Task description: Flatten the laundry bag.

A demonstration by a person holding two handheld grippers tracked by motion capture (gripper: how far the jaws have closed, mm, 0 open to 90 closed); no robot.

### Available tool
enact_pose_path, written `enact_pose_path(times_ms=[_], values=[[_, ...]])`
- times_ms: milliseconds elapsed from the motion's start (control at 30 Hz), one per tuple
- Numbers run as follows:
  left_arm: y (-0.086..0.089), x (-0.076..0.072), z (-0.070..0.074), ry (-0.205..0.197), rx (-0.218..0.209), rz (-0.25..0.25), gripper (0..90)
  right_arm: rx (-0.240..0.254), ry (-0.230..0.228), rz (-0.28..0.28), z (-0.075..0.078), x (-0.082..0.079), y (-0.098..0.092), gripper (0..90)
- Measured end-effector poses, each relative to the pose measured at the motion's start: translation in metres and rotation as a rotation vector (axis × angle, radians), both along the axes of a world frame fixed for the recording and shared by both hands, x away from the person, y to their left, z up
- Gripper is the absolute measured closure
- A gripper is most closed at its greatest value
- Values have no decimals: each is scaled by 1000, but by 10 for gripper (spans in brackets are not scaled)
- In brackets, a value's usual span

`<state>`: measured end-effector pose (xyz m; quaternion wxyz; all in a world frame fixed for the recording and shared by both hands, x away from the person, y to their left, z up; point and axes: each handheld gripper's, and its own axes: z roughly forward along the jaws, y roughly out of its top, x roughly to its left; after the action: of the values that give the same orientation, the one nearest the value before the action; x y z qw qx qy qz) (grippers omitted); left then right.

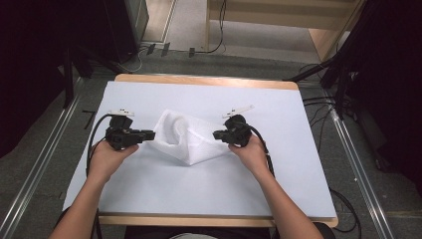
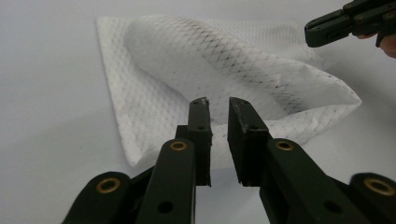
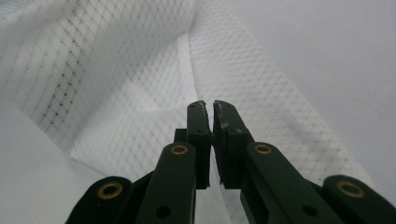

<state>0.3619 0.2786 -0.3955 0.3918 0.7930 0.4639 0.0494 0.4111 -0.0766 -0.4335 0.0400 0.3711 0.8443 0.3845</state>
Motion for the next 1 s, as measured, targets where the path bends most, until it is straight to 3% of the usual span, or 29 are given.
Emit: enact_pose_path(times_ms=[233,400,700,1000], values=[[-4,3,-13,51,36,-19,818,-4,18,-22,-8,5,-6,868],[1,1,-22,67,54,-12,815,-12,13,-46,-12,11,-12,834],[17,-3,-43,139,39,14,804,-14,14,-109,-22,28,-30,725],[17,-4,-52,157,56,11,797,-43,3,-160,-29,38,-45,646]])
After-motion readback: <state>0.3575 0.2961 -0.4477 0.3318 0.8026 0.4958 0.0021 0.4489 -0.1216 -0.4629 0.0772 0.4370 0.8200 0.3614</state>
